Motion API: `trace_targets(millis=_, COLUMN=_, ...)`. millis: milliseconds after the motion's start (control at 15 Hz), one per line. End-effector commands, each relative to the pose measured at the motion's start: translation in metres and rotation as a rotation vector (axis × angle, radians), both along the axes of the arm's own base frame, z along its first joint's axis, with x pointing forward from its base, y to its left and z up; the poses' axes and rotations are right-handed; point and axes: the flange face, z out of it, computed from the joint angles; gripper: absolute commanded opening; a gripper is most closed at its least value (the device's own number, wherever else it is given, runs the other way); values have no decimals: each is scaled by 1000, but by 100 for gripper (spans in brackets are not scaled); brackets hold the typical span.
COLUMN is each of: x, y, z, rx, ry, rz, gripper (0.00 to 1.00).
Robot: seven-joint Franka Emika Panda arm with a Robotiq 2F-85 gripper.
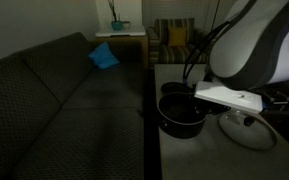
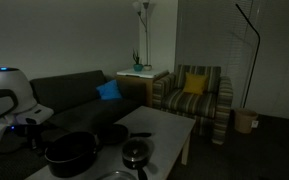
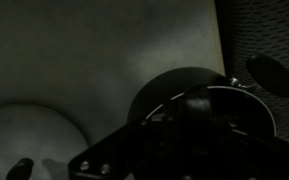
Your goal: Move the dishing spoon from the pot to the table, to the pot, then to the table
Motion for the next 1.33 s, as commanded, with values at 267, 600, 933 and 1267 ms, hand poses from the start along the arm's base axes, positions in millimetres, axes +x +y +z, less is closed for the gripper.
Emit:
trace_targets(millis=267, x=-31, y=-53, z=39, rx=-84, ry=-47, rz=-128, gripper=2)
trace_targets(millis=600, x=-25, y=-58, z=34, rx=-31, ry=-61, rz=-110, gripper=2)
trace_targets(millis=933, x=-27, y=-18, z=10, rx=79, ry=6, rz=-21, gripper=2)
trace_targets(millis=1267, x=-41, y=-6, z=-15, rx=144, ry=108, rz=-16, gripper=2)
